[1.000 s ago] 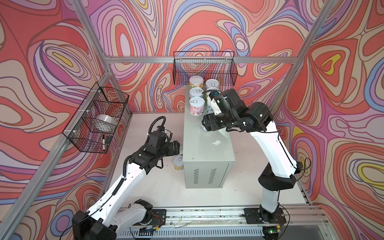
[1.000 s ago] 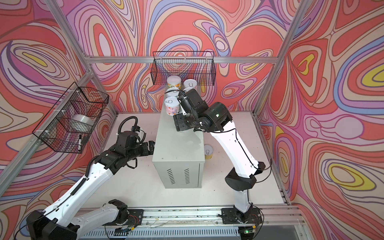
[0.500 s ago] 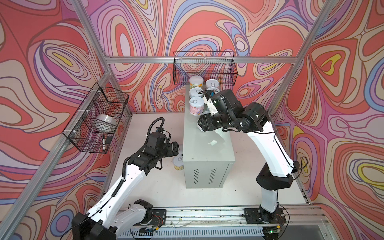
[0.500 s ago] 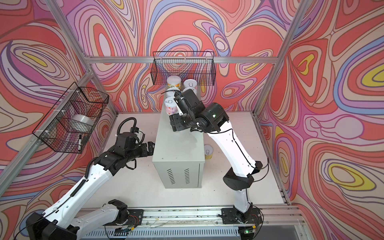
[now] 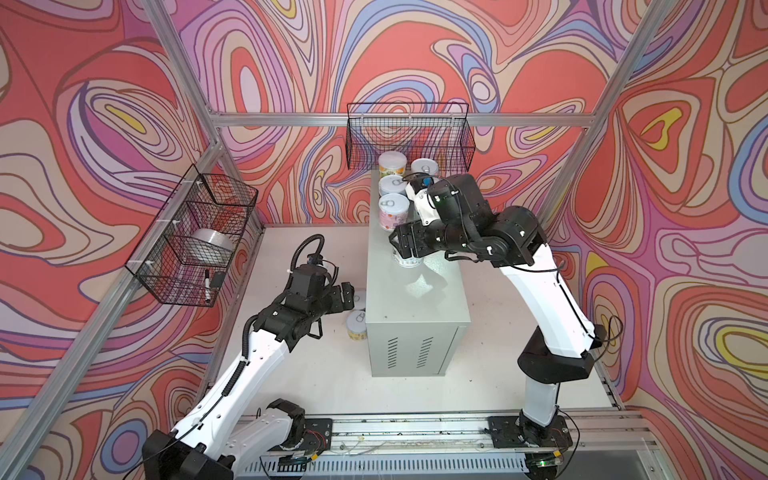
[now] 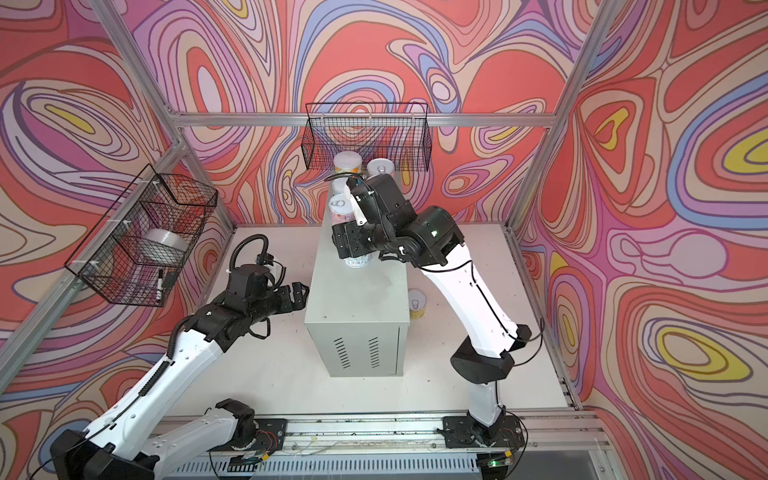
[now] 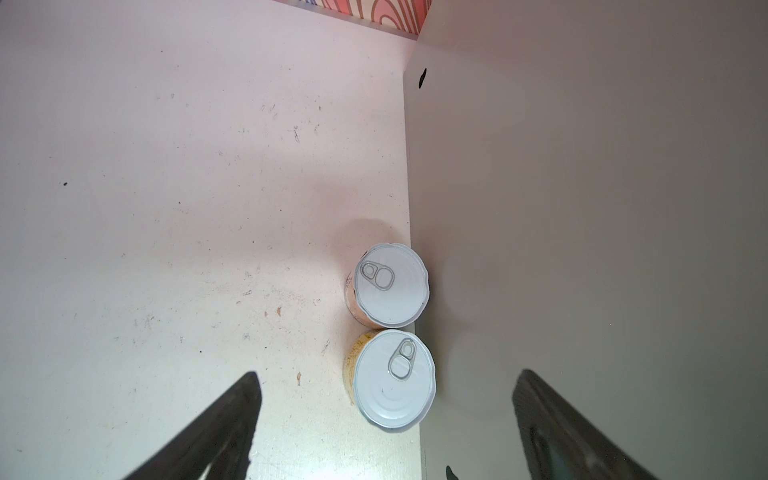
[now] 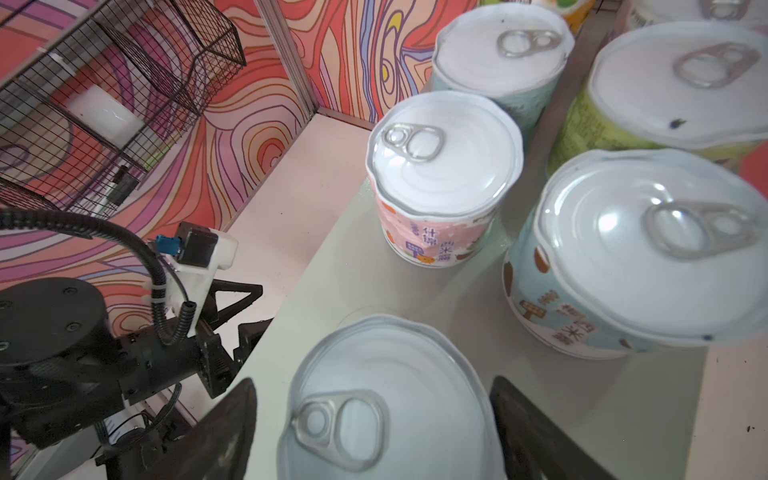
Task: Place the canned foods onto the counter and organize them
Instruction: 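Lower the light-blue can onto the cabinet top beside the pink can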
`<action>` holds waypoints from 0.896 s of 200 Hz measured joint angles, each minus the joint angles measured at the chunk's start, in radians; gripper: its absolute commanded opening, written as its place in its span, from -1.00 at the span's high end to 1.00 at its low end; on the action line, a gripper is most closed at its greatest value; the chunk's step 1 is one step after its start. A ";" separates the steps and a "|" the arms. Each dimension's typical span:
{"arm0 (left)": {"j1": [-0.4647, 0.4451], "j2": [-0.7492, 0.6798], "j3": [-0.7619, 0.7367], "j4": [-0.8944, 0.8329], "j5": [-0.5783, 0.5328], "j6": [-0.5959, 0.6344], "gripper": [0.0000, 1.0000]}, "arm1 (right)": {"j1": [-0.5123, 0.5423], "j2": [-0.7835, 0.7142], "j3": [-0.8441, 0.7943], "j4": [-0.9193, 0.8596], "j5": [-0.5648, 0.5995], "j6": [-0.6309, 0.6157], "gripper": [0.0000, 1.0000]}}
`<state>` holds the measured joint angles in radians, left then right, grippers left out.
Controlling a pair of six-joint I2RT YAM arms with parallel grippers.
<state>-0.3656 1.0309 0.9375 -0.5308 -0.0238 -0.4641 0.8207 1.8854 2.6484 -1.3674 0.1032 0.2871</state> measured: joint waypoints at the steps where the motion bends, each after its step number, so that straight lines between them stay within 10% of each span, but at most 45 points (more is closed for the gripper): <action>1: 0.000 0.000 0.000 0.000 0.000 0.000 -0.89 | 0.000 -0.002 0.000 0.000 0.000 0.000 -0.72; 90: 0.006 -0.011 0.000 0.002 0.013 0.000 -0.88 | 0.006 -0.278 -0.314 0.083 -0.048 -0.001 0.03; 179: 0.017 0.000 0.000 0.012 0.041 0.001 -0.87 | 0.006 -0.304 -0.482 0.150 -0.043 0.005 0.07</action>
<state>-0.3485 1.0306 0.9375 -0.5190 0.0174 -0.4633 0.8268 1.5810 2.1666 -1.2171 0.0597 0.2924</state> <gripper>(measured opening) 0.938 0.468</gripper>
